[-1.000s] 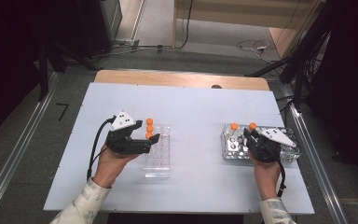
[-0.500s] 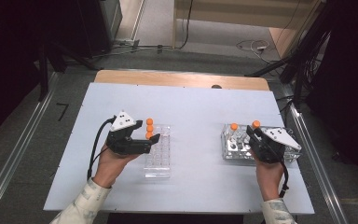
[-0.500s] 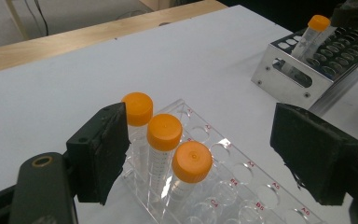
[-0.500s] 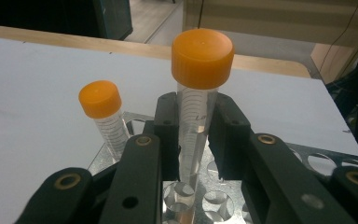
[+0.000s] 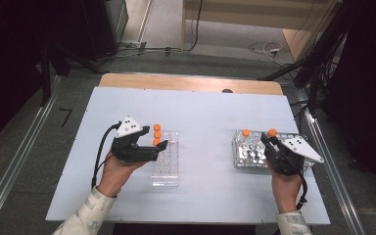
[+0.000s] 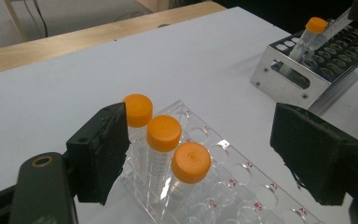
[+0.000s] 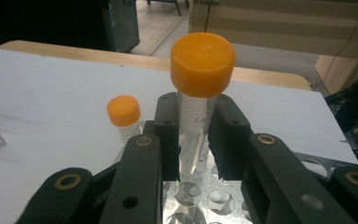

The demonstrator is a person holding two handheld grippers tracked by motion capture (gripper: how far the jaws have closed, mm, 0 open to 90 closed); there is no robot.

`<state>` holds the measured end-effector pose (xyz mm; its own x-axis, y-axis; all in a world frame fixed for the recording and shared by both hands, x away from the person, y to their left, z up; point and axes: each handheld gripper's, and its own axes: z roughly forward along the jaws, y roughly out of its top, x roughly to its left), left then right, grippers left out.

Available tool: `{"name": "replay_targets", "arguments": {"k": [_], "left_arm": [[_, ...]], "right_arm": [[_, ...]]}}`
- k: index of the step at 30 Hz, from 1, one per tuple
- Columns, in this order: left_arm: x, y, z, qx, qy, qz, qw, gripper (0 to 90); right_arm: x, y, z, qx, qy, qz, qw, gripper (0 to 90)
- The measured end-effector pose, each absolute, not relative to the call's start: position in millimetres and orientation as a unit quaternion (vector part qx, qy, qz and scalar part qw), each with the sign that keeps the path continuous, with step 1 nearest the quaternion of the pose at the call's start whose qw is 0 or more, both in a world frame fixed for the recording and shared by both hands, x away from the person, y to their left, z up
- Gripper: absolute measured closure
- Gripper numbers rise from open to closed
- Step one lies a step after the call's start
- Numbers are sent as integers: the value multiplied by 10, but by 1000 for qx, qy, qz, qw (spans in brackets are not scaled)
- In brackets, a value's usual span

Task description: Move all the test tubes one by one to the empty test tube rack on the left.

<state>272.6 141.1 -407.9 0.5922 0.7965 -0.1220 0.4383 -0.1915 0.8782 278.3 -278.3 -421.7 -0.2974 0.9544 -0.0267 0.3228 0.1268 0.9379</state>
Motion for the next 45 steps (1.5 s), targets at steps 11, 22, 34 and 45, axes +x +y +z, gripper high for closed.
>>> {"name": "replay_targets", "arguments": {"k": [11, 22, 34, 45], "left_arm": [[2717, 1393, -4077, 750, 410, 184, 485, 197], [2700, 1392, -4061, 746, 409, 190, 490, 197], [2667, 1344, -4049, 748, 400, 194, 493, 197], [2608, 1237, -4037, 756, 382, 190, 496, 198]], "right_arm": [[2611, -2719, -4151, 459, 676, 471, 332, 720], [2486, -2537, -4162, 432, 692, 490, 308, 720], [2424, -2159, -4310, 385, 738, 484, 271, 721], [2393, -1888, -4458, 354, 769, 472, 245, 720]]}}
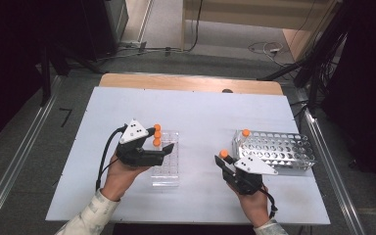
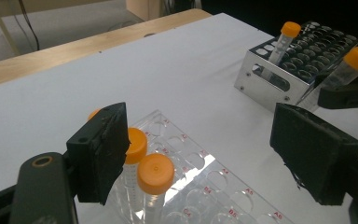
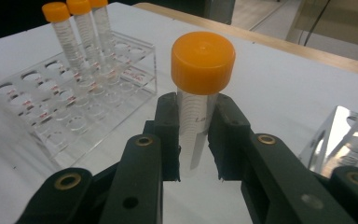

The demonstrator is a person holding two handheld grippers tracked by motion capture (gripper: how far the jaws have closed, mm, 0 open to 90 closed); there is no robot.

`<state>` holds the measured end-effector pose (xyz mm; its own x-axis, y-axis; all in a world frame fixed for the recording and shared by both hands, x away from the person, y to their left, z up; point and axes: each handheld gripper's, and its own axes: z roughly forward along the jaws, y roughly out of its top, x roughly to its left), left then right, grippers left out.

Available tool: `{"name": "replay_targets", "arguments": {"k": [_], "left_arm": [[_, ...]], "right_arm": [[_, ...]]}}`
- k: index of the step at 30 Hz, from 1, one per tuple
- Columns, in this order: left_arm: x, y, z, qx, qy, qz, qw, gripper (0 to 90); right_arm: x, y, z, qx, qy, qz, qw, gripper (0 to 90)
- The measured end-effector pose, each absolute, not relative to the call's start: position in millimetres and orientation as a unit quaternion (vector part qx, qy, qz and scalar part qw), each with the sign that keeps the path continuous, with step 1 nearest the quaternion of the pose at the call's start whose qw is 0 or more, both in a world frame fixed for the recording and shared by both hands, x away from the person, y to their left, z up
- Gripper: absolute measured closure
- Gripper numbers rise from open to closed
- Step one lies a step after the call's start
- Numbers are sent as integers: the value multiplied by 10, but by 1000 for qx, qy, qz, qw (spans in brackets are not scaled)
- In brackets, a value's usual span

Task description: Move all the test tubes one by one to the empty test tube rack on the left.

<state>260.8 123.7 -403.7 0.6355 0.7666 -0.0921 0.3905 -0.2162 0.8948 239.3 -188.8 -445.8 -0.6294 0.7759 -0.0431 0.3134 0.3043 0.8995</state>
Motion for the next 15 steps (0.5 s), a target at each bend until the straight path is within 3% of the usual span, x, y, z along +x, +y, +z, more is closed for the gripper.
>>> {"name": "replay_targets", "arguments": {"k": [15], "left_arm": [[2480, 958, -4062, 780, 344, 176, 492, 198]], "right_arm": [[2367, -1723, -4537, 328, 789, 469, 225, 720]]}}
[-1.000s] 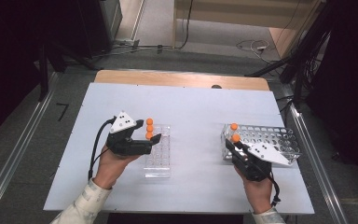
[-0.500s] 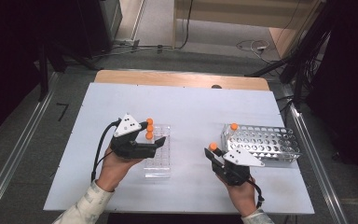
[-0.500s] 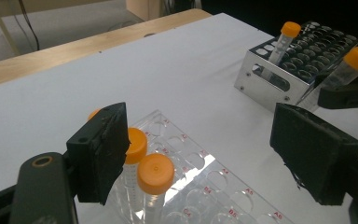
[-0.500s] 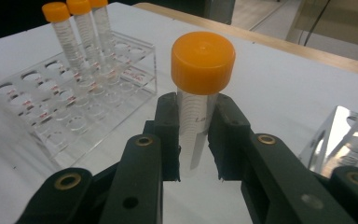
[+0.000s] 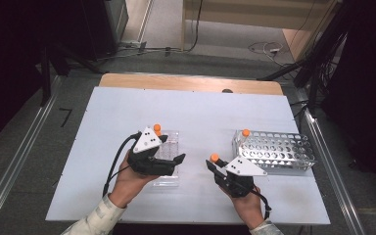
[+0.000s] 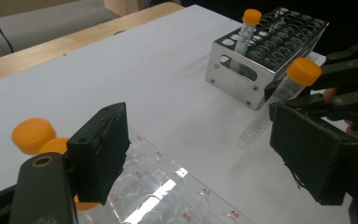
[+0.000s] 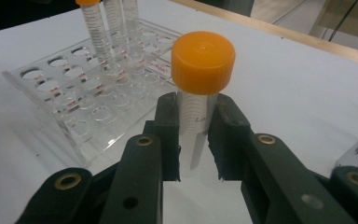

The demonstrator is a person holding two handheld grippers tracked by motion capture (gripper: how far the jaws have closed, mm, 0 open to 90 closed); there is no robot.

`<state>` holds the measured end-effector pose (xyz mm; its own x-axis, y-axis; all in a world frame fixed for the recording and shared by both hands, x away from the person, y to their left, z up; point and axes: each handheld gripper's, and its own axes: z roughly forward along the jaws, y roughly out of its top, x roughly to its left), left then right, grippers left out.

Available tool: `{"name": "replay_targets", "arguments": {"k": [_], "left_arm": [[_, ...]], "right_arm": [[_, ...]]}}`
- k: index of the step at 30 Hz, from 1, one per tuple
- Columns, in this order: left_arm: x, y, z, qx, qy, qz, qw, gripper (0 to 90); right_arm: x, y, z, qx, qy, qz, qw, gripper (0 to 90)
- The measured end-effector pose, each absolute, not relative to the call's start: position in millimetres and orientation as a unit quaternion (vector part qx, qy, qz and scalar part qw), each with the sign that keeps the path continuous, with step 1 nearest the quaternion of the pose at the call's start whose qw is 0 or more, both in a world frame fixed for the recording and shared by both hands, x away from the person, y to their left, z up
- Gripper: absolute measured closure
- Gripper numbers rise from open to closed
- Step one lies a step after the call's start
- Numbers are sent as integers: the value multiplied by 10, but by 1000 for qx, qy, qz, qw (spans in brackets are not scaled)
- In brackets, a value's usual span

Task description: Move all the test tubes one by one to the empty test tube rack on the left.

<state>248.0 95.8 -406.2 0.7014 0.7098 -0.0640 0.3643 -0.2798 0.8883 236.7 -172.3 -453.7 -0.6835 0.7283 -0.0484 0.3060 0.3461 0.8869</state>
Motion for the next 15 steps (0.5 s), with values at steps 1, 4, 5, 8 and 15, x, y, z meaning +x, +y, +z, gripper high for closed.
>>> {"name": "replay_targets", "arguments": {"k": [1, 4, 5, 8, 15], "left_arm": [[2473, 940, -4065, 781, 342, 173, 493, 197], [2448, 891, -4073, 785, 334, 161, 496, 198], [2437, 869, -4078, 786, 332, 162, 496, 197], [2417, 815, -4100, 789, 325, 161, 495, 198], [2389, 695, -4178, 792, 320, 157, 495, 214]], "right_arm": [[2364, -1714, -4541, 326, 789, 469, 225, 720], [2350, -1683, -4546, 322, 792, 469, 221, 720], [2346, -1674, -4547, 320, 793, 469, 220, 720], [2338, -1647, -4553, 317, 795, 469, 217, 720], [2326, -1599, -4568, 308, 803, 465, 212, 720]]}}
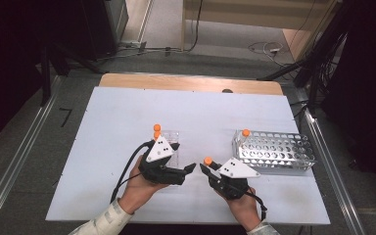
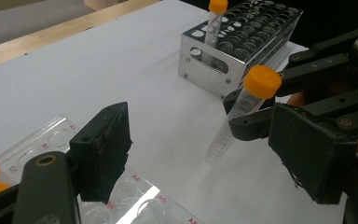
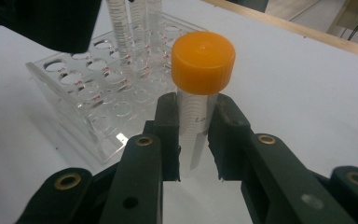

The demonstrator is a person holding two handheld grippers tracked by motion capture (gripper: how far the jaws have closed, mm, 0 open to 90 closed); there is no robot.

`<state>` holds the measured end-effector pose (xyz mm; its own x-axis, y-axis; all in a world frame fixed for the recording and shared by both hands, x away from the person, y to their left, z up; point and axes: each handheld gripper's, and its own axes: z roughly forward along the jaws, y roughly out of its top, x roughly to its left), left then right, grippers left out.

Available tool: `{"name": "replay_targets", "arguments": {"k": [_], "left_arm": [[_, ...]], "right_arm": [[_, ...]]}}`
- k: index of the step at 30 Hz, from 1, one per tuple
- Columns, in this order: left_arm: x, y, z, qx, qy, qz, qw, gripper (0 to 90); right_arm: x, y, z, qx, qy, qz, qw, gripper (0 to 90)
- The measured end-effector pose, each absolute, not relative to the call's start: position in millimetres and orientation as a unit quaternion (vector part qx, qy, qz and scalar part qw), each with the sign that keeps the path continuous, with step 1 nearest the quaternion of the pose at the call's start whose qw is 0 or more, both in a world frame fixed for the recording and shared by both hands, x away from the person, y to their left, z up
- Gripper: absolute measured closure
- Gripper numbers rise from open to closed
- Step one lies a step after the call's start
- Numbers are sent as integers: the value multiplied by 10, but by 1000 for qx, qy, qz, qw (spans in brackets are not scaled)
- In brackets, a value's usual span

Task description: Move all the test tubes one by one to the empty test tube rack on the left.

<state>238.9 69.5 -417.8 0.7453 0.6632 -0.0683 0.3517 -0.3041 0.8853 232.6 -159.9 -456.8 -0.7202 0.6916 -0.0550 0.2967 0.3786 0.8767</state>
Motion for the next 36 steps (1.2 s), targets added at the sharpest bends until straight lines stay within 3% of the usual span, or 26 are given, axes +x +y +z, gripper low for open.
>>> {"name": "replay_targets", "arguments": {"k": [15, 23, 36], "left_arm": [[2354, 535, -4260, 799, 297, 143, 504, 320], [2339, 486, -4311, 802, 282, 127, 510, 484], [2351, 494, -4333, 804, 277, 113, 514, 675]], "right_arm": [[2298, -1486, -4602, 293, 815, 458, 200, 720], [2290, -1458, -4612, 288, 819, 457, 196, 720], [2275, -1440, -4619, 283, 823, 453, 193, 720]]}}
